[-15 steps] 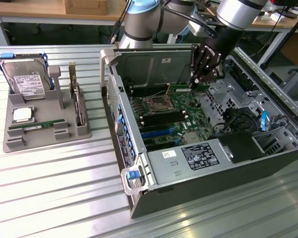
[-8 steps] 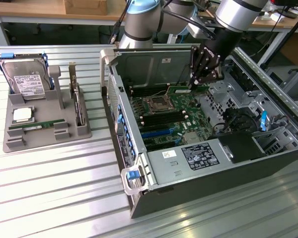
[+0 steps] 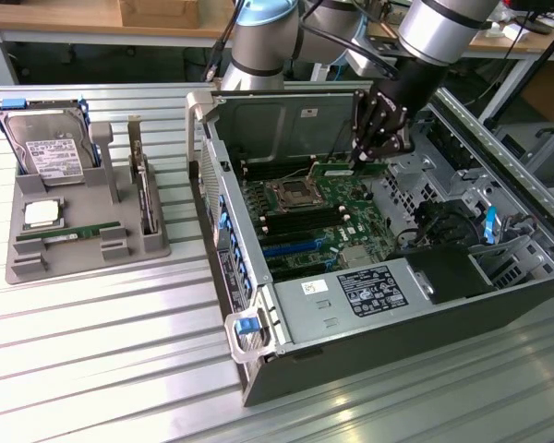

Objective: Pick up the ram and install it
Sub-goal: 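Insert the ram into the slot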

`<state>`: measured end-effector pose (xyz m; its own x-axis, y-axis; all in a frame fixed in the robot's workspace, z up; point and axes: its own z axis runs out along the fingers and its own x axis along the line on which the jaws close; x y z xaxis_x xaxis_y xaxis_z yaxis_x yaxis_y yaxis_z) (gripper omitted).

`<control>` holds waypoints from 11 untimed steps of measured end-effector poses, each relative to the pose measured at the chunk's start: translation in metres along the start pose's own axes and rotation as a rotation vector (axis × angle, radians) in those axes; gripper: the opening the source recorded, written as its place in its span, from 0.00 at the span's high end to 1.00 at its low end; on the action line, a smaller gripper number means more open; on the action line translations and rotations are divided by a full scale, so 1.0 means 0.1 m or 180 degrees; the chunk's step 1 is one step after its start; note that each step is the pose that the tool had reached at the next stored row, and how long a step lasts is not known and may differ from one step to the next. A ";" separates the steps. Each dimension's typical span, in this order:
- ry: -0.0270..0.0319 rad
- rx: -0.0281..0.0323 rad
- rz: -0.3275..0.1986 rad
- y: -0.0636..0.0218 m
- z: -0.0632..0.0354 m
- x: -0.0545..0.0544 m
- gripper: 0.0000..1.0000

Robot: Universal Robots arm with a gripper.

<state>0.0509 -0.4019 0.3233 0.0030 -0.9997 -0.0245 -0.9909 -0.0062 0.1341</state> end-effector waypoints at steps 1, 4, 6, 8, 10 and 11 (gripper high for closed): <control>0.0000 0.0000 0.0000 -0.001 0.006 0.00 0.88; 0.0000 0.0000 0.0000 -0.005 0.031 0.00 0.88; 0.0000 0.0000 0.0000 -0.006 0.044 0.00 0.88; 0.0000 0.0000 0.0000 -0.008 0.061 0.00 0.88; 0.0000 0.0000 0.0000 -0.011 0.079 0.00 0.88; 0.0000 0.0000 0.0000 -0.012 0.085 0.00 0.88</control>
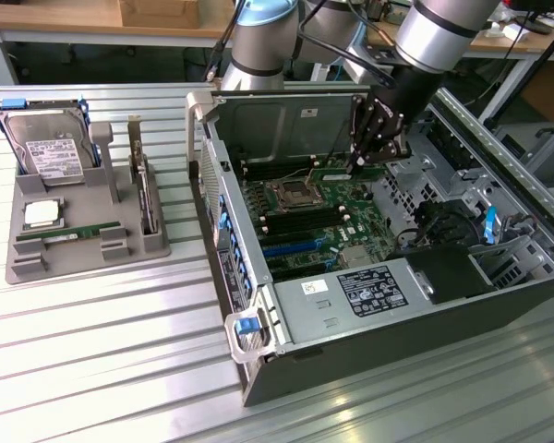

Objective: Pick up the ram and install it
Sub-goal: 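Insert the ram into the slot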

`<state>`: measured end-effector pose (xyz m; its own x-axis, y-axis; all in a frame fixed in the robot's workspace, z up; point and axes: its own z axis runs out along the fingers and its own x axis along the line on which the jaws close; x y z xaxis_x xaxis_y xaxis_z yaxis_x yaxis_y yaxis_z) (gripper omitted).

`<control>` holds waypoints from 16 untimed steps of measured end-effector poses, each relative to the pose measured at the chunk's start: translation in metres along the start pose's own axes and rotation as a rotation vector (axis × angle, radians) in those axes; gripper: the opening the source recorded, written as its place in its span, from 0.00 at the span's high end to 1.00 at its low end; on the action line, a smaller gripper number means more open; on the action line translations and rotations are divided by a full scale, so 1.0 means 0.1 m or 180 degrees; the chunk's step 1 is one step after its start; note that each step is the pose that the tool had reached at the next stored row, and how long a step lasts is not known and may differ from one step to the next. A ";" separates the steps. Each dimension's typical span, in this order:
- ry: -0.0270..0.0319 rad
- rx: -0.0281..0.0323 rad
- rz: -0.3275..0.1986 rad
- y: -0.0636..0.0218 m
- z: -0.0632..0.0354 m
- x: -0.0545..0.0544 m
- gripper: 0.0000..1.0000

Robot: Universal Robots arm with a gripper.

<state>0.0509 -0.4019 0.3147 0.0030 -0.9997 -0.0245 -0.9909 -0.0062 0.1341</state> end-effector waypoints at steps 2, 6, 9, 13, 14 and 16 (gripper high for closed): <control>0.0000 0.0000 0.0000 -0.002 0.012 0.00 0.88; 0.0000 0.0000 0.0000 -0.005 0.039 0.00 0.88; 0.0000 0.0000 0.0000 -0.008 0.057 0.00 0.88; 0.0000 0.0000 0.0000 -0.012 0.091 0.00 0.88; 0.0000 0.0000 0.0000 -0.013 0.097 0.00 0.88; 0.0000 0.0000 0.0000 -0.015 0.112 0.00 0.88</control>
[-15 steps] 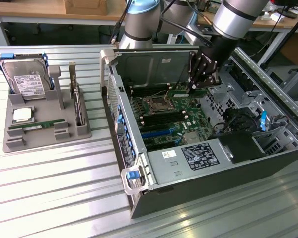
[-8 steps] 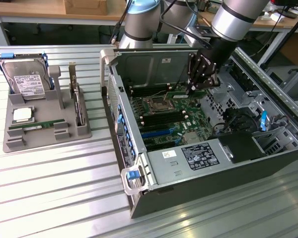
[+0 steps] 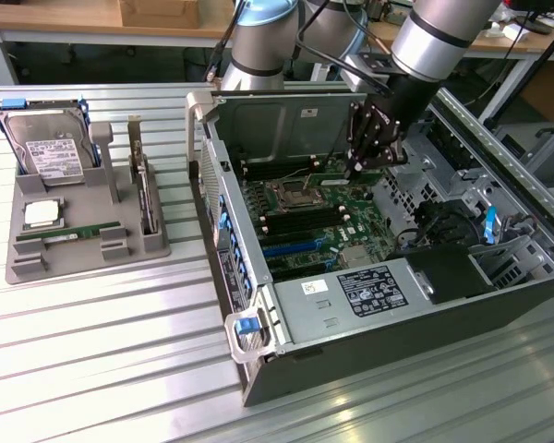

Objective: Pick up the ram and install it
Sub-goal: 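Insert the ram into the slot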

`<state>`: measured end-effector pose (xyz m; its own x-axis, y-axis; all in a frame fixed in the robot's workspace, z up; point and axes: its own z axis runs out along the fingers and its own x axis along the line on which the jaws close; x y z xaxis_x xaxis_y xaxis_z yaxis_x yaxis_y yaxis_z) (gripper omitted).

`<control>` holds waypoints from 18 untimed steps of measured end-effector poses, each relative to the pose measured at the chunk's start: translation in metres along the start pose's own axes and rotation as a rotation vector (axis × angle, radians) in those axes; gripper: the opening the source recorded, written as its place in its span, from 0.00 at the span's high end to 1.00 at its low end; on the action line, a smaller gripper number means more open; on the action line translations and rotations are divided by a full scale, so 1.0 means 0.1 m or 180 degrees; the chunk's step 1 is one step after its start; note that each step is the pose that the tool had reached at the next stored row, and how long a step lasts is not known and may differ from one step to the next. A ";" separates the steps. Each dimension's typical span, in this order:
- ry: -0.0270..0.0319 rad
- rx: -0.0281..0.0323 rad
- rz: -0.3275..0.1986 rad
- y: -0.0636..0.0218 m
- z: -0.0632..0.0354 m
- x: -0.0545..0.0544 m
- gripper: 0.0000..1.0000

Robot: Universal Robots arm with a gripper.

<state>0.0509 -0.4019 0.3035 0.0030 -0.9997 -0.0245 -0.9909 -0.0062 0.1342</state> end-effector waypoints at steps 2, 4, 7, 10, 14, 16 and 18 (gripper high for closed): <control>0.0000 0.0000 0.0000 -0.002 0.011 0.00 0.88; 0.0000 0.0000 0.0000 -0.003 0.019 0.00 0.88; 0.0000 0.0000 0.0000 -0.005 0.039 0.00 0.88; 0.0000 0.0000 0.0000 -0.008 0.057 0.00 0.88; 0.0000 0.0000 0.0000 -0.011 0.083 0.00 0.88; 0.0000 0.0000 0.0000 -0.012 0.092 0.00 0.88; 0.0000 0.0000 0.0000 -0.014 0.102 0.00 0.88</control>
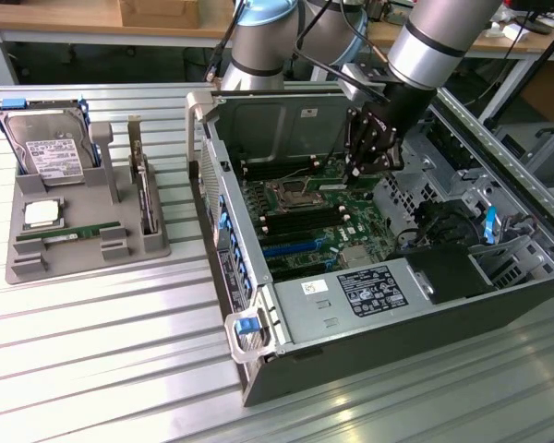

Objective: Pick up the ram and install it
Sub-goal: 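Insert the ram into the slot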

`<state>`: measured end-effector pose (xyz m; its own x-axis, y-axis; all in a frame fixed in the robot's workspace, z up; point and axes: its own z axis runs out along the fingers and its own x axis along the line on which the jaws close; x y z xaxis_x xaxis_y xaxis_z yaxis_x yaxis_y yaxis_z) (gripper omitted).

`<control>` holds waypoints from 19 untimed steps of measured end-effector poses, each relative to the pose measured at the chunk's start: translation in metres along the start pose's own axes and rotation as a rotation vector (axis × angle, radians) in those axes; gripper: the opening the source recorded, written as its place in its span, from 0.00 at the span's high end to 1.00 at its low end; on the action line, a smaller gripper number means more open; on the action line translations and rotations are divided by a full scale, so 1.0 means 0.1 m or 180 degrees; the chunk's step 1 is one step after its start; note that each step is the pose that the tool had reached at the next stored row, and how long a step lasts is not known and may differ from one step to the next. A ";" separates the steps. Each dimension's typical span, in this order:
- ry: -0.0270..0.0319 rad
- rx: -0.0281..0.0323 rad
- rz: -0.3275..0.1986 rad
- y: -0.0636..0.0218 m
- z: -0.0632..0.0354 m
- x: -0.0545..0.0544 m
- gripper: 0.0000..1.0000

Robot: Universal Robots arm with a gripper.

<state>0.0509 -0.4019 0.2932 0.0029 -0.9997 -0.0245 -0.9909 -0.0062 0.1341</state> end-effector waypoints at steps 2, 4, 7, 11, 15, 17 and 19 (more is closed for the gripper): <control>0.0000 0.0000 0.0000 -0.001 0.007 0.00 0.88; 0.0000 0.0000 0.0000 -0.002 0.014 0.00 0.88; 0.0000 0.0000 0.0000 -0.006 0.042 0.00 0.88; 0.0000 0.0000 0.0000 -0.010 0.072 0.00 0.88; 0.0000 0.0000 0.0000 -0.012 0.091 0.00 0.88; 0.0000 0.0000 0.0000 -0.014 0.100 0.00 0.88; 0.0000 0.0000 0.0000 -0.014 0.105 0.00 0.88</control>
<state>0.0509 -0.4019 0.2826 0.0030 -0.9997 -0.0245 -0.9909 -0.0063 0.1342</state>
